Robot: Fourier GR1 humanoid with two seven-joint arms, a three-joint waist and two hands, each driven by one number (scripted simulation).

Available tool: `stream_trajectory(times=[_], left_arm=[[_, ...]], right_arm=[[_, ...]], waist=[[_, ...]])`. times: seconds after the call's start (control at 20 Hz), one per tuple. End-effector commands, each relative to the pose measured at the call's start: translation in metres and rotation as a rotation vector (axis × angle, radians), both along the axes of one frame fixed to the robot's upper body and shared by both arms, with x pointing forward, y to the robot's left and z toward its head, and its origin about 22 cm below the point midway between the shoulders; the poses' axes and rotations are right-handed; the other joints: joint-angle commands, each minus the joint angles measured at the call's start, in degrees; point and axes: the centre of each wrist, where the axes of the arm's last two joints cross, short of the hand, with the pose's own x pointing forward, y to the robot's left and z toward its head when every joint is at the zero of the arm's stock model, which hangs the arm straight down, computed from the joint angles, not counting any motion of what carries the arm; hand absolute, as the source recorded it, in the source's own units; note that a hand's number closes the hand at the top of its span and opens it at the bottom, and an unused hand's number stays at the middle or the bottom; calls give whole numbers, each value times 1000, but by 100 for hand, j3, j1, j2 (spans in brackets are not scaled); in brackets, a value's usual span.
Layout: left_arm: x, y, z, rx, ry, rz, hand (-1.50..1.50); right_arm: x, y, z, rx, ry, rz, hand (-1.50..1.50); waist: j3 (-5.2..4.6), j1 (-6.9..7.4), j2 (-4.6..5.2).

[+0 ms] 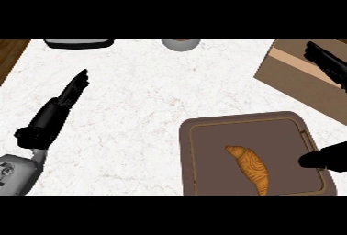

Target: Pick the croissant from the tray and place it in the cardboard box

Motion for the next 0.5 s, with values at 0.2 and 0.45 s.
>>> stream_trajectory(times=[0.2,0.45], left_arm=[[5,-16,14,-3,-22,-52,0],[-1,-18,5,9,-29,-43,0]], right_arm=[[-9,-22,16,-348,-209,244,-150],[-39,-4,19,-601,-207,258,-150]], waist=[[14,114,65],[3,17,36]])
